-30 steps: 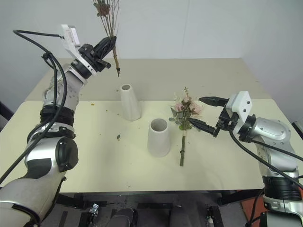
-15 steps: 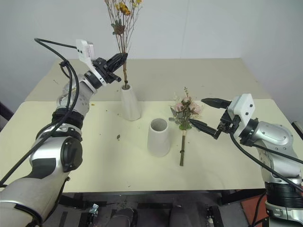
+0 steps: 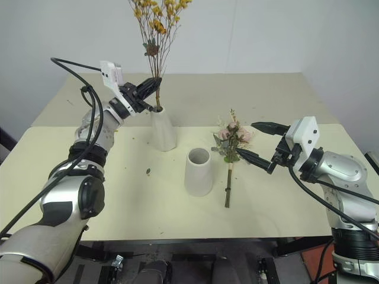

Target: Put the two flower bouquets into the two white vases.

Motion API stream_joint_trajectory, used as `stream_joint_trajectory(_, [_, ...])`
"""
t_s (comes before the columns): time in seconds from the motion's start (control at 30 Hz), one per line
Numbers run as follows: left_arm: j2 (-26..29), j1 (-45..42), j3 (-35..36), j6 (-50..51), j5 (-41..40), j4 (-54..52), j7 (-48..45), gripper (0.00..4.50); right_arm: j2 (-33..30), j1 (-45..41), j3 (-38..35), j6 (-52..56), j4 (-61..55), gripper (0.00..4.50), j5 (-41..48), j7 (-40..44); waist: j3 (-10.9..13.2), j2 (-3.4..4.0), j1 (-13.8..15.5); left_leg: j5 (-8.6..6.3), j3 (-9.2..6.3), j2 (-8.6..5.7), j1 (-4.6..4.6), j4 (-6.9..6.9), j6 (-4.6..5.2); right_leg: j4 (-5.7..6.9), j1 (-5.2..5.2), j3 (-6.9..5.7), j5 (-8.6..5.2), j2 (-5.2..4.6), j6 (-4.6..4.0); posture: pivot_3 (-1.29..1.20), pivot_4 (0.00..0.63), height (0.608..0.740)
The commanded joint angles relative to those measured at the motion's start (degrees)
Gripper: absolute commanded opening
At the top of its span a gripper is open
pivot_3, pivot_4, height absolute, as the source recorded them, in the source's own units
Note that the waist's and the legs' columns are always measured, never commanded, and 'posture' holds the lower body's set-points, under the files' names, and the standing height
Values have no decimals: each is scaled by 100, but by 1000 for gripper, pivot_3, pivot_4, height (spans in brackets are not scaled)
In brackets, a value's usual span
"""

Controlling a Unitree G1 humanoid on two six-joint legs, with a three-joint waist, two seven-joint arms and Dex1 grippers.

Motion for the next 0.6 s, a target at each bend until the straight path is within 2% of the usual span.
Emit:
stream_joint_trajectory(0.03, [27,-3,3,-46,-8,-297,-30,40,-94,-80,-214,-16,-105,4300,92,-34,0,0,4,0,0,0,-1,0,0,0,0,0,0,0,0,0,150,740])
stream_joint_trajectory(0.33, [21,255,-74,160,1,-578,-10,40,-91,-95,-208,-35,-86,4300,86,-26,0,0,3,0,0,0,0,2,0,2,0,0,0,0,0,0,150,740])
stream_joint_trajectory(0.43, [59,363,-110,373,-33,-818,-39,648,-88,-95,-206,-34,-83,4300,86,-26,0,0,2,0,0,0,0,2,0,1,0,1,1,0,1,0,150,740])
stream_joint_trajectory(0.6, [133,801,-69,867,-251,-1813,-44,2194,-79,-82,-202,-36,-86,4300,84,-31,0,0,-21,-1,0,1,1,2,1,2,0,2,1,0,1,0,150,740])
